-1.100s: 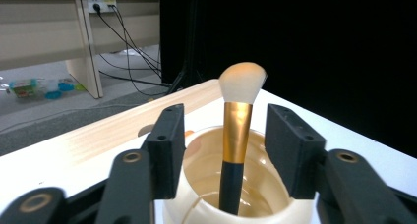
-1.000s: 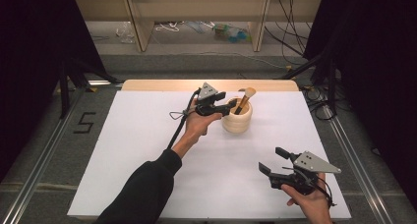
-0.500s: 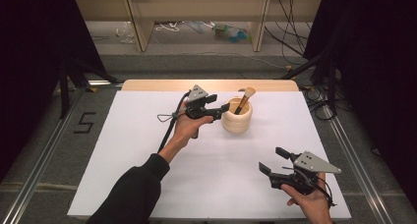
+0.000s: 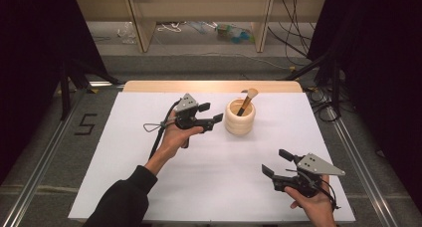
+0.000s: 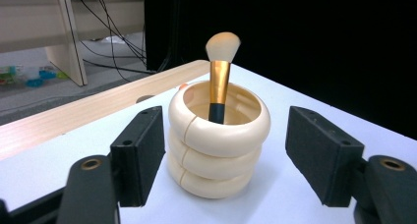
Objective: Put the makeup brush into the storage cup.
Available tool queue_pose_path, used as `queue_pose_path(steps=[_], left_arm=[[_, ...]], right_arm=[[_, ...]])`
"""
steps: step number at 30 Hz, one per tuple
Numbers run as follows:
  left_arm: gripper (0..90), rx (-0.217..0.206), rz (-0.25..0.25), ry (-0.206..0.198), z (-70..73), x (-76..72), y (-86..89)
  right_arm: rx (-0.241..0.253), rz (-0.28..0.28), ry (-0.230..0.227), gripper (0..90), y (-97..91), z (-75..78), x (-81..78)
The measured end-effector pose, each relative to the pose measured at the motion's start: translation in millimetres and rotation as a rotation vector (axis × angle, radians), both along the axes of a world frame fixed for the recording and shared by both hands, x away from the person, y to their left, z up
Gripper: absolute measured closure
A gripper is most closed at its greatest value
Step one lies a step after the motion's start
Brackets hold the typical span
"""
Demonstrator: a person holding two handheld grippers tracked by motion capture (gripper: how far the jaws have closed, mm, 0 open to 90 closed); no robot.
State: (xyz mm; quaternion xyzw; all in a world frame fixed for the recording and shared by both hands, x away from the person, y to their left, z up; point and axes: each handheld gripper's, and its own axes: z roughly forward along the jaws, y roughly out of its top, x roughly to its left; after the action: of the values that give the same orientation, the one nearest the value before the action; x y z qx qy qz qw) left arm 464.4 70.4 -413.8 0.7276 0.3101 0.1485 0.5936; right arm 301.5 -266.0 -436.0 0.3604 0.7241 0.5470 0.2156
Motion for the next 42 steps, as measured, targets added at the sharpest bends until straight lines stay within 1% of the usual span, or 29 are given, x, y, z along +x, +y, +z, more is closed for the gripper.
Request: queue_pose_path(steps=[2,4,6,7,8,10,11,12,13,16,17,20,23,24,25,29,30,31,33,34,35,36,38,39,40,42], left_arm=[[31.6,0.007,0.002,-0.010,0.9,-0.4,1.1],[31.3,0.028,-0.001,-0.022,0.8,-2.2,1.7],[31.1,0.036,-0.005,-0.017,-0.2,-4.9,2.4],[30.9,0.042,-0.007,-0.019,-0.9,-7.2,3.2],[30.9,0.048,-0.008,-0.024,-0.8,-8.4,4.1],[30.8,0.043,-0.008,-0.023,0.3,-11.4,6.9],[30.6,0.031,-0.008,-0.023,0.9,-12.7,8.1],[30.6,0.023,-0.007,-0.020,1.7,-14.4,9.4],[30.4,0.015,-0.007,-0.017,2.1,-16.2,10.3],[30.3,0.025,-0.015,-0.027,3.2,-22.3,12.4],[30.2,0.022,-0.017,-0.027,3.1,-24.4,13.0],[29.9,0.031,-0.027,-0.030,3.0,-30.7,15.8],[29.4,0.033,-0.024,-0.029,3.0,-36.5,19.3],[29.1,0.027,-0.022,-0.026,2.9,-38.6,20.1],[28.7,0.038,-0.025,-0.034,3.2,-39.9,22.0],[27.6,0.035,-0.030,-0.033,3.2,-47.5,25.6],[26.6,0.037,-0.031,-0.035,3.5,-49.2,26.3],[25.8,0.033,-0.029,-0.035,3.5,-50.6,26.7],[25.4,0.030,-0.030,-0.034,3.8,-54.3,28.4],[24.9,0.033,-0.030,-0.040,3.9,-55.6,29.5],[24.4,0.030,-0.029,-0.038,3.5,-57.3,30.2],[23.9,0.037,-0.030,-0.043,3.4,-58.6,32.0],[23.6,0.033,-0.025,-0.042,2.4,-60.9,34.2],[23.1,0.029,-0.023,-0.032,1.7,-62.1,35.4],[22.4,0.027,-0.016,-0.028,0.7,-63.9,37.1],[21.5,0.031,-0.013,-0.028,-0.5,-66.6,40.3]], right_arm=[[0.001,-0.002,0.004,20.4,-0.3,0.7,-0.5],[0.001,0.002,0.000,20.4,-0.2,-0.1,0.0],[-0.006,-0.006,-0.009,20.4,-1.1,0.4,-0.5],[-0.009,-0.005,-0.003,20.4,-1.7,0.8,-0.8],[0.003,0.001,0.006,20.5,-1.1,0.5,-0.7],[0.000,-0.006,0.003,20.4,-1.0,0.7,-0.9],[-0.023,-0.003,0.008,20.4,-2.4,1.6,-1.4],[-0.007,-0.006,-0.005,20.4,-0.9,0.5,-0.5],[-0.005,-0.004,-0.005,20.4,-0.6,0.5,-0.6],[-0.006,-0.002,-0.006,20.4,-0.7,0.5,-0.6],[-0.006,-0.002,-0.006,20.4,-0.7,0.5,-0.6],[-0.005,0.001,-0.006,20.4,-0.4,0.5,-0.6],[-0.005,0.002,-0.003,20.4,-0.2,0.5,-0.6],[-0.008,-0.002,-0.005,20.4,-0.2,0.5,-0.7],[-0.006,0.000,-0.006,20.4,0.0,0.5,-0.7],[-0.003,0.000,0.002,20.4,0.2,0.8,-1.1],[-0.006,0.000,-0.005,20.4,0.2,0.4,-0.8],[0.008,0.006,-0.010,20.4,0.8,-0.2,-0.2],[-0.002,0.000,0.003,20.4,0.4,0.7,-1.1],[-0.003,0.001,0.003,20.4,0.4,0.7,-1.2],[-0.012,0.002,0.001,20.4,0.0,0.8,-1.1],[-0.011,0.002,0.000,20.4,0.0,0.8,-1.2],[-0.011,0.003,0.000,20.4,0.1,0.7,-1.0],[-0.013,0.002,0.013,20.4,0.1,1.3,-1.6],[-0.010,0.005,0.003,20.4,0.4,0.7,-1.2],[0.003,0.010,-0.002,20.4,0.9,0.5,-1.0]])
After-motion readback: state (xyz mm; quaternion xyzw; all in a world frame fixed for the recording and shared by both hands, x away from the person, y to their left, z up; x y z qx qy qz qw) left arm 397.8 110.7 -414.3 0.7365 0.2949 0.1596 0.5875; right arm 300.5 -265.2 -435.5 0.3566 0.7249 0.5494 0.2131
